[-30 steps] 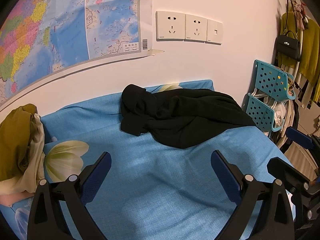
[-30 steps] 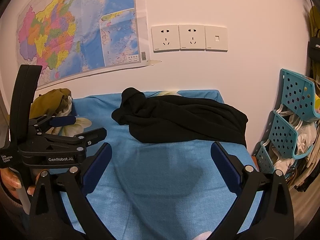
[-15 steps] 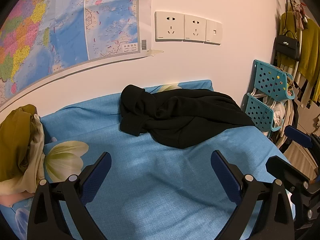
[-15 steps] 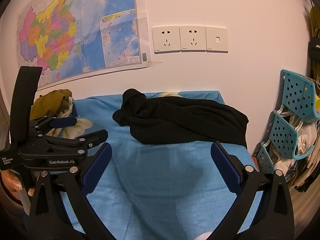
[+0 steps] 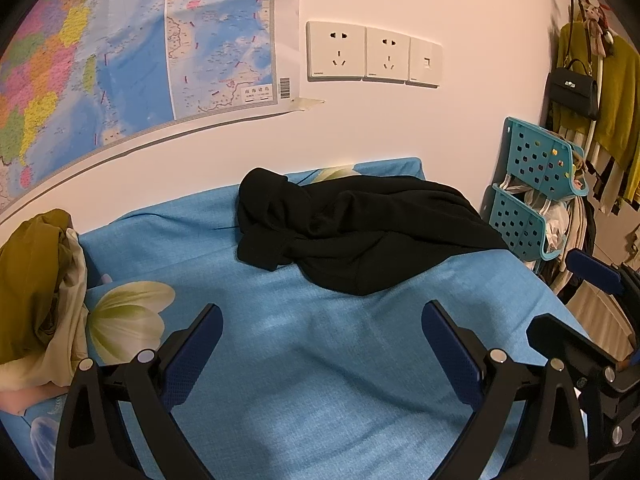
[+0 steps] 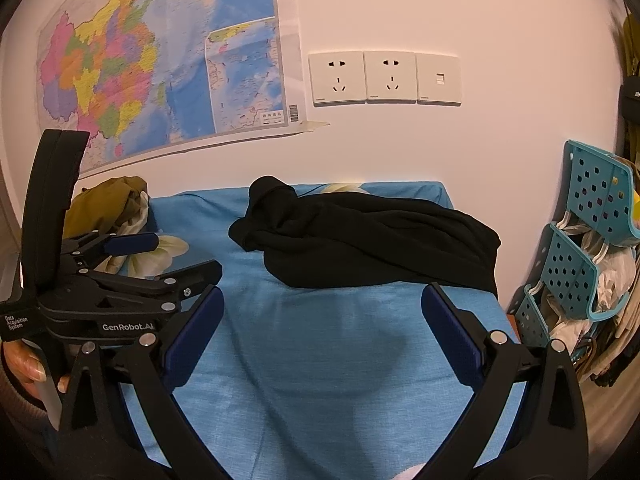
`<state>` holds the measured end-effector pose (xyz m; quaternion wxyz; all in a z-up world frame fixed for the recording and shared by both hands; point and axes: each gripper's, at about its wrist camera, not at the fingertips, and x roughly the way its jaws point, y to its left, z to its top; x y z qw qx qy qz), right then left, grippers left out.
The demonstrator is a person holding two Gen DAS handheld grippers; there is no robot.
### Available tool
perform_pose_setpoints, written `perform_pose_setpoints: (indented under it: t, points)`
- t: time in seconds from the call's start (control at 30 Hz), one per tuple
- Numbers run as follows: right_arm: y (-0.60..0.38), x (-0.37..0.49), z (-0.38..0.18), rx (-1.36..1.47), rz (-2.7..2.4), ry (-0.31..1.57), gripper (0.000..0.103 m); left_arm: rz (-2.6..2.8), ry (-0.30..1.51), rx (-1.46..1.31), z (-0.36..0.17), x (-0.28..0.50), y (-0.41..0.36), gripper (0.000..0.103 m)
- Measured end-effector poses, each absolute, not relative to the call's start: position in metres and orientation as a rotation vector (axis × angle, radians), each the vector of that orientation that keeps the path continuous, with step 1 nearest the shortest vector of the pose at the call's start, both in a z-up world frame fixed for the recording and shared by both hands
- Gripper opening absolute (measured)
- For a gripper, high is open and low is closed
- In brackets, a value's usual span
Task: Fold large clothes
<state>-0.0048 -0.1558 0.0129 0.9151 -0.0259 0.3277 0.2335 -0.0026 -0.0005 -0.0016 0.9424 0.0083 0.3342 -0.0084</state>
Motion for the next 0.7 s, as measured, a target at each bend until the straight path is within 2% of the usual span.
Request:
perform_pose_setpoints:
  t: [0.7]
  points:
    - [-0.1544,0.0026,0.0131,-0.07,0.489,0.68,0.097,-0.01,0.689,0.037,-0.0035,0.0008,-0.0022,0.096]
